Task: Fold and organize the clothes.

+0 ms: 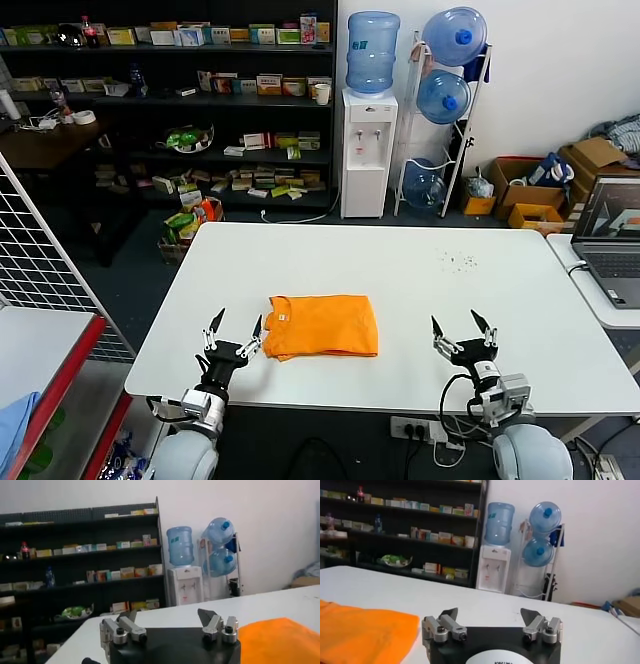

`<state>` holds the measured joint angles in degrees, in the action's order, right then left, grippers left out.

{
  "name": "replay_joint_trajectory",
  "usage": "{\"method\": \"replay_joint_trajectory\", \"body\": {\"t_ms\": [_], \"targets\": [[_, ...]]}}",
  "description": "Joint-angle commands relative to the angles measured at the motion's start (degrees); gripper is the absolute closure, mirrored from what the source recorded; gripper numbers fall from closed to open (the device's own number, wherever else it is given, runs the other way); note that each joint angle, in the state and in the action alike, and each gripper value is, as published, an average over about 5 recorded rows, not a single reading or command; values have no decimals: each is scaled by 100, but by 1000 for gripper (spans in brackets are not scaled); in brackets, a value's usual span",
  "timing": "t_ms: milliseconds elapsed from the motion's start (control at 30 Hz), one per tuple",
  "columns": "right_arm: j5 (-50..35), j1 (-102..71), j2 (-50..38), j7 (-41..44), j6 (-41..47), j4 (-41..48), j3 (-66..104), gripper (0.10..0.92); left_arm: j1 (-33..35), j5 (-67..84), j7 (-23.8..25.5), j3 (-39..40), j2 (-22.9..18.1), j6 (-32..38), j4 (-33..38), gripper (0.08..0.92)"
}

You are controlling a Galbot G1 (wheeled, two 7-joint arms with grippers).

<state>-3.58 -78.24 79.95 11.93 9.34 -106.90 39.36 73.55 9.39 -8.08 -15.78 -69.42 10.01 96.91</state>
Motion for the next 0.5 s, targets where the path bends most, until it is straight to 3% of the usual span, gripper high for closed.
{"method": "replay_joint_trajectory", "body": {"t_ms": [33,500], "targets": [[271,-78,271,177,45,-94,305,203,141,-569,312,-447,-16,-36,49,177],[299,-123,285,235,-90,-86,302,203,162,-562,310,-531,69,17,74,177]]}}
